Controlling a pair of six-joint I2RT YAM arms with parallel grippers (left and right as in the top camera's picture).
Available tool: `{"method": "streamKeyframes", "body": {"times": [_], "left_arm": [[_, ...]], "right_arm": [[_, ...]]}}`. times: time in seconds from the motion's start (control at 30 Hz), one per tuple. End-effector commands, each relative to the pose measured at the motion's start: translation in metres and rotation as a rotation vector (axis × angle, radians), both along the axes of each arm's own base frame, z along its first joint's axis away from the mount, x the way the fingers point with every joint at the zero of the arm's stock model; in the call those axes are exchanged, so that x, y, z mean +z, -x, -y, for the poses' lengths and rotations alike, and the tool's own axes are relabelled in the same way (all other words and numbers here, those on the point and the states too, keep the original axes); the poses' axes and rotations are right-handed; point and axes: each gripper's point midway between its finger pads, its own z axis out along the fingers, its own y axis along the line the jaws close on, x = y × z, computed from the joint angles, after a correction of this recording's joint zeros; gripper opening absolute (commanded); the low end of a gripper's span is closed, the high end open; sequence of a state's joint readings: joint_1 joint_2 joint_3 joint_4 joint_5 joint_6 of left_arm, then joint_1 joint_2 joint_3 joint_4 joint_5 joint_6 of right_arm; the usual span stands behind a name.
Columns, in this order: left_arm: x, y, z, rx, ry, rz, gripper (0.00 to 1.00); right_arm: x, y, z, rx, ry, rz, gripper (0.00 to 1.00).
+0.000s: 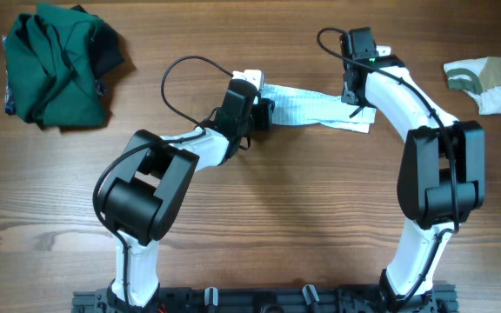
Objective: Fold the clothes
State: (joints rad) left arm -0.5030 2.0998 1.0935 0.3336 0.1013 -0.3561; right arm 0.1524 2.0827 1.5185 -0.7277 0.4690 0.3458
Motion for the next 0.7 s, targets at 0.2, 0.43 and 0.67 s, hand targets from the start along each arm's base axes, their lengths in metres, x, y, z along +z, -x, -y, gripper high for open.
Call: {"method": "streamKeyframes", "body": {"times": [0.2, 0.43, 0.67], "left_arm": [[0.052, -0.013, -0.005, 0.034, 0.029, 0.107, 0.69], [0.079, -0.010, -0.006, 0.035, 0.043, 0.129, 0.73], [0.064, -0.002, -0.011, 0.034, 0.008, 0.068, 0.70]], "right_arm": [[0.062, 0.002, -0.055, 0.054, -0.361, 0.099, 0.15], [0.056, 0.025, -0.109, 0.143, -0.656, 0.006, 0.18], [0.003, 0.042, -0.110, 0.131, -0.672, -0.053, 0.07]]}}
